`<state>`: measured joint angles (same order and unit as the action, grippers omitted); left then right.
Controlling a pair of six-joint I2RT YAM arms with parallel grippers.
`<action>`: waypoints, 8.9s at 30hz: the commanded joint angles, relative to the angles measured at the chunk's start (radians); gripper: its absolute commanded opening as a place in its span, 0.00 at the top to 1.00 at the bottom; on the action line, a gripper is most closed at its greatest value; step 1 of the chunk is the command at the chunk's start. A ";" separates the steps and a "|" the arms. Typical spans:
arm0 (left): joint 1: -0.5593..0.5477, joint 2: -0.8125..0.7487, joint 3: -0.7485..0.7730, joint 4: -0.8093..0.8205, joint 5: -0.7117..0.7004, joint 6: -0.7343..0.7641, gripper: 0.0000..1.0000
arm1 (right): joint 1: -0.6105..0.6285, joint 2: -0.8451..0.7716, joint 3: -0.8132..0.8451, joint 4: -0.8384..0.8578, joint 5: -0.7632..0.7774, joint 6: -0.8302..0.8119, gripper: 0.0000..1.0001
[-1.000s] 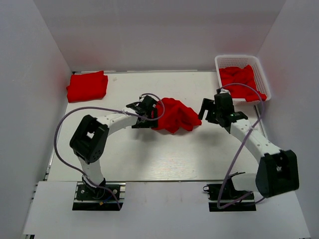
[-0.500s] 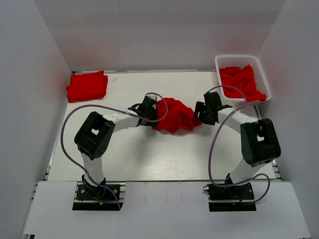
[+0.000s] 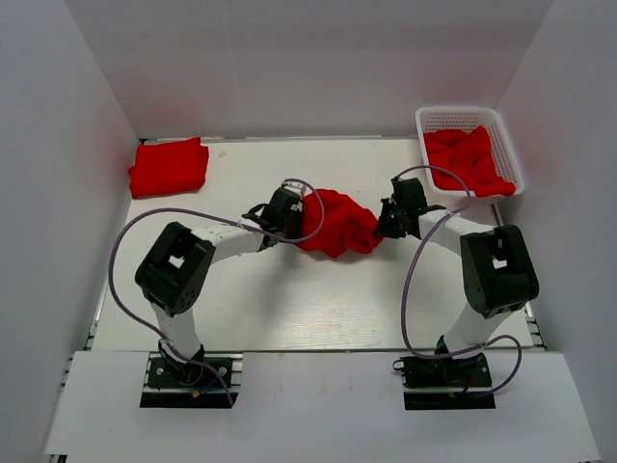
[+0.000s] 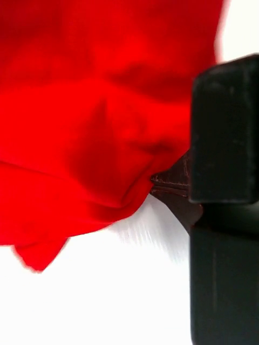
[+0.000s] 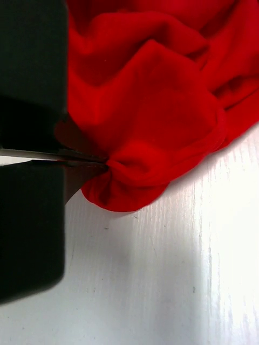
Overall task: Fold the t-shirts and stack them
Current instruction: Flatten out the tshirt
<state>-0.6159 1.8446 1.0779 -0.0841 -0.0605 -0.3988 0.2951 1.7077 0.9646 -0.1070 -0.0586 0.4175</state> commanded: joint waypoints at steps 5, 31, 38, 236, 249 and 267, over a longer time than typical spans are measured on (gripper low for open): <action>0.002 -0.320 0.074 -0.049 -0.208 0.103 1.00 | 0.004 -0.264 -0.004 0.035 0.096 -0.066 1.00; -0.007 -0.934 0.608 -0.157 -0.065 0.422 1.00 | -0.001 -0.915 0.680 -0.125 -0.043 -0.290 1.00; -0.007 -0.670 0.789 -0.354 -0.350 0.379 1.00 | -0.001 -0.815 0.651 -0.143 0.087 -0.273 1.00; 0.314 0.122 0.332 -0.408 -0.016 0.126 1.00 | 0.026 0.002 0.345 -0.341 0.413 0.222 0.10; 0.314 0.008 0.252 -0.385 -0.058 0.117 1.00 | -0.065 0.148 0.405 -0.217 0.198 0.173 0.11; 0.314 -0.002 0.261 -0.425 -0.088 0.098 1.00 | -0.145 0.216 0.338 -0.131 -0.029 0.069 0.13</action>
<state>-0.2985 1.9186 1.3281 -0.5011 -0.1326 -0.2920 0.1589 1.9202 1.3151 -0.2676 -0.0383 0.5179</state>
